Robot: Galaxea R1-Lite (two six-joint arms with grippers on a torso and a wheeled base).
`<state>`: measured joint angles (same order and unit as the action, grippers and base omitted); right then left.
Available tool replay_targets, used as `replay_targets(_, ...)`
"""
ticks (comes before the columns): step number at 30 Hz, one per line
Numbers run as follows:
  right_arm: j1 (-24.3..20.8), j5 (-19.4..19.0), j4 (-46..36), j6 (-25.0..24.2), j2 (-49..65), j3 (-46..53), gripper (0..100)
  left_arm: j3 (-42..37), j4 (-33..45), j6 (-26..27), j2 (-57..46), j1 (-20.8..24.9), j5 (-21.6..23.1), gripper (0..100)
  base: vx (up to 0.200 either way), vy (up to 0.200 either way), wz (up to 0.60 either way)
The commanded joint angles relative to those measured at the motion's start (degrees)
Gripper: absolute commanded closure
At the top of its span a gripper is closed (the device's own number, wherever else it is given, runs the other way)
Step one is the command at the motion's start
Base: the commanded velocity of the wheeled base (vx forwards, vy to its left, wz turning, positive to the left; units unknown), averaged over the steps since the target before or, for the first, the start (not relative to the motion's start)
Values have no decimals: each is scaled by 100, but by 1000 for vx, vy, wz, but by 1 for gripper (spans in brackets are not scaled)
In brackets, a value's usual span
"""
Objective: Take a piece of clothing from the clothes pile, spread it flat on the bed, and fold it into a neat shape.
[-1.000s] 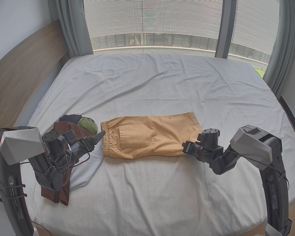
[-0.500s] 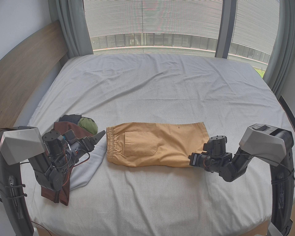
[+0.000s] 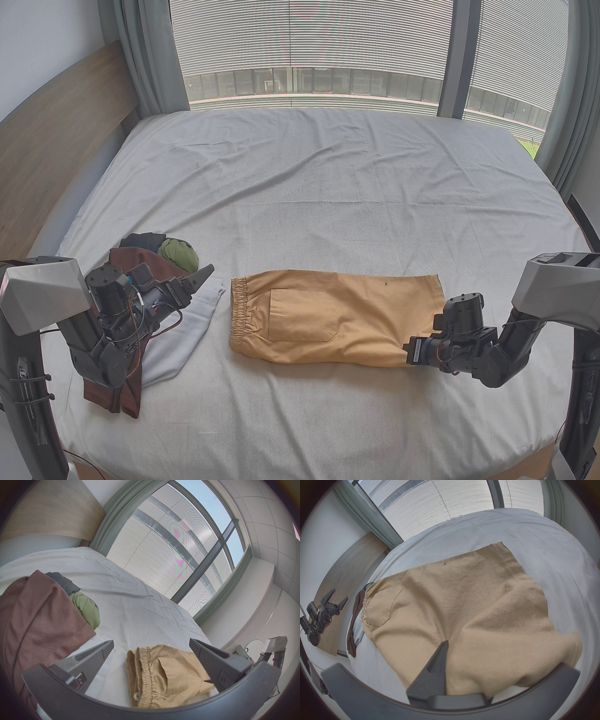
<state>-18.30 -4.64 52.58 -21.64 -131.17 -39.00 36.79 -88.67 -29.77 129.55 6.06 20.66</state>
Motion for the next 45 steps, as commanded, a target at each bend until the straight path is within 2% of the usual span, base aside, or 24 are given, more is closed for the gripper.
replay_targets(1, 37, -1, -2, 11, 276, 428, 100, 3, -1, -3, -17, 1, -1, 0, 0, 0, 0)
replay_targets(16, 90, -10, 481, 72, -102, 850, 100, -5, -1, -3, -26, 9, -1, 0, 0, 0, 0)
replay_targets(17, 72, -10, 517, 63, -128, 868, 0, -5, -1, -3, -26, 9, -1, 0, 0, 0, 0)
replay_targets(27, -297, -54, 481, 81, -5, 1421, 0, -23, -1, -3, -17, 27, -1, 0, 0, 0, 0)
replay_targets(28, -526, -89, 490, 81, 109, 1667, 0, -32, -1, 6, -9, 45, -1, 0, 0, 0, 0)
replay_targets(35, -1220, -344, 622, -7, 461, 2045, 0, -111, -1, 6, 9, 80, 17, 0, 0, 0, 0)
replay_targets(38, -1352, -564, 1097, -130, 593, 2063, 0, -225, -1, 6, 18, 124, 122, 0, 0, 0, 0)
replay_targets(41, -1396, -590, 1642, -156, 628, 2080, 0, -339, -1, 6, 18, 150, 131, 0, 0, 0, 0)
replay_targets(45, -1528, -599, 1896, -192, 733, 2072, 0, -454, -1, 6, 0, 185, 140, 0, 0, 0, 0)
